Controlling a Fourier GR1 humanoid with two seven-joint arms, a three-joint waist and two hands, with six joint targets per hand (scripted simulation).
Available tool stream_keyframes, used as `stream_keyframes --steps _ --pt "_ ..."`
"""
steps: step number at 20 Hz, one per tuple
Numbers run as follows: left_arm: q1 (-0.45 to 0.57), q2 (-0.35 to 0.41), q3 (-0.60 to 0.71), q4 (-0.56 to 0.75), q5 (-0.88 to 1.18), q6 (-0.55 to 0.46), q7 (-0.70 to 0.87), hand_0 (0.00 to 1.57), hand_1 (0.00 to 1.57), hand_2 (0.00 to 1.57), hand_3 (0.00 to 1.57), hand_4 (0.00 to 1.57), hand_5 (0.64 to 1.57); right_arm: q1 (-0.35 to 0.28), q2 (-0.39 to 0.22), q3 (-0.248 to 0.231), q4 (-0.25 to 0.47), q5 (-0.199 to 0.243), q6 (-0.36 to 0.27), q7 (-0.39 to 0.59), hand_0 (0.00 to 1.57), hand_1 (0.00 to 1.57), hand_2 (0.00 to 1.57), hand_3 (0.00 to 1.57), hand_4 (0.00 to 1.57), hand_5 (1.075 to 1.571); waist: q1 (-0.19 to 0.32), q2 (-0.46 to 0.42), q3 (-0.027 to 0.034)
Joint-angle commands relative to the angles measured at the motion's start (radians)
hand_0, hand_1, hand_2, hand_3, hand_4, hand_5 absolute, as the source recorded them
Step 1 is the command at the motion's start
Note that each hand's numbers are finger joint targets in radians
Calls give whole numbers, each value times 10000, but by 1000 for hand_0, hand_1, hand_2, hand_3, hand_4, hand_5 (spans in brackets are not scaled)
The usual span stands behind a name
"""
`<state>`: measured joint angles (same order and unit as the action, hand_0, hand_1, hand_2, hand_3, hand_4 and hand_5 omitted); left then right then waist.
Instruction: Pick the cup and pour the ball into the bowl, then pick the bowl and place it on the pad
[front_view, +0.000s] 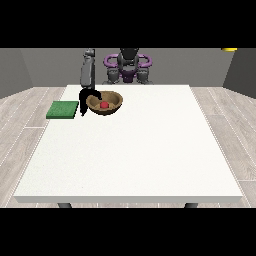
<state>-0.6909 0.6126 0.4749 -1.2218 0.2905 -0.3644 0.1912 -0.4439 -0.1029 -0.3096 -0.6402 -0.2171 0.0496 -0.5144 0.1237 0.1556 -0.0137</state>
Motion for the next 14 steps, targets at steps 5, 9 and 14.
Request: stream_keyframes --steps 5,9,14 --pt "-474 451 271 -238 646 -311 361 0 0 0 0 1024 1537 922 -781 -195 1047 624 -1674 792 1571 1571 1571 1545 913 1470 552 930 141" --pt "-507 551 350 -304 944 -571 409 0 0 0 0 1092 1514 1284 -1220 -124 836 916 -2193 819 1571 1571 1571 1534 927 1511 733 857 130" --pt "-89 455 356 40 642 -491 75 0 0 0 0 1170 1531 1286 -1483 325 1 1247 -2943 1796 1571 1571 1571 1242 1001 1546 524 390 88"
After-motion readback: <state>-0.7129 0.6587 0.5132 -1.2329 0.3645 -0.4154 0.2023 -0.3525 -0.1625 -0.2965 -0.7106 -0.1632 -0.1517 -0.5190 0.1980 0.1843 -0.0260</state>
